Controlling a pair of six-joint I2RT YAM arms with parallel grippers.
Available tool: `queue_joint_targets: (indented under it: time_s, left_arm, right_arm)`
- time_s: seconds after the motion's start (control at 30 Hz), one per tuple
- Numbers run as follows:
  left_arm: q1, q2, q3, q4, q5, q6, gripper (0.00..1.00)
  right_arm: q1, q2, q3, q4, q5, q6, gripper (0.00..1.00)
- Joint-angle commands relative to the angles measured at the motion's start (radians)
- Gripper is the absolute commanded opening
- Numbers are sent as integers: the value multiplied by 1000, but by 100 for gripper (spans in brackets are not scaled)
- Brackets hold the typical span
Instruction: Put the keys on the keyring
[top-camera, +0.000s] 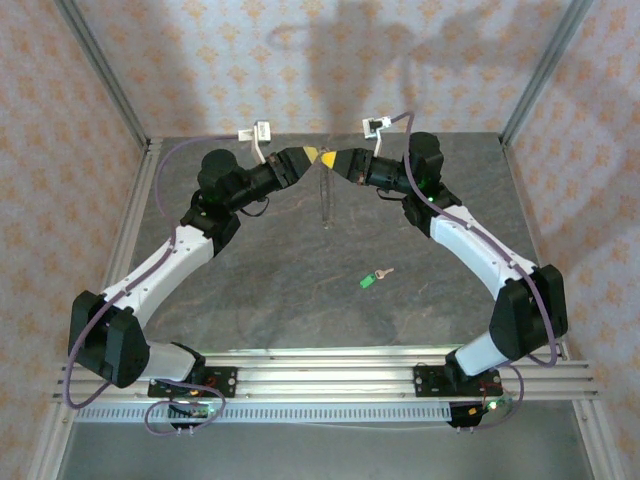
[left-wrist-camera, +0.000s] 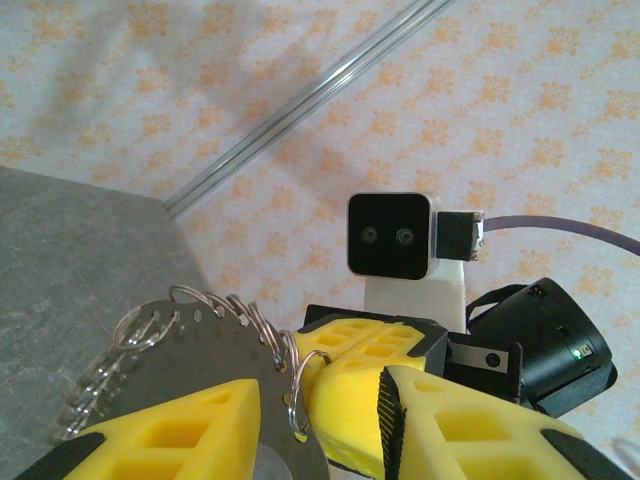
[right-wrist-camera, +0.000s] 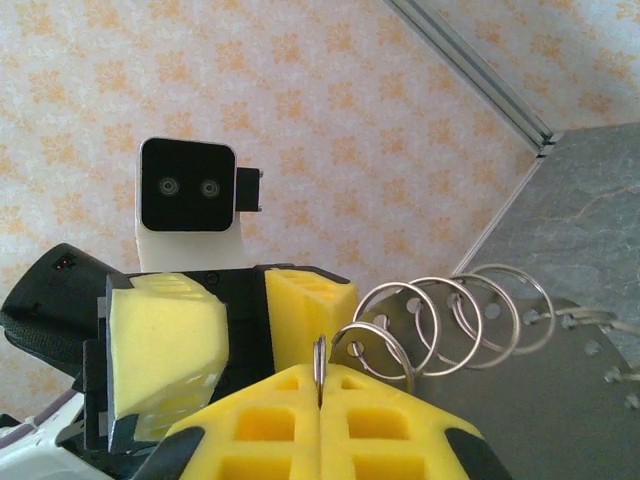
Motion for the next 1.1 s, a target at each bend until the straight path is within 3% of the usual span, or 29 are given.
queue_joint_targets:
  time_s: [0.0,0.47,0.8,1.07]
  left_arm:
    - [-8,5,12,47,26,1,37]
    - [-42,32,38,39,23,20,32]
    - [-62,51,59,57,17,22,18]
    - [-80,72,82,55,17,42,0]
  right_arm:
    - [-1,-5,1,89,-23,11,0]
    - [2,-5,-6,89,-18,12,0]
    - [3,-4,-22,86,-19,9,0]
    - [4,-8,-31,75,-22,-1,0]
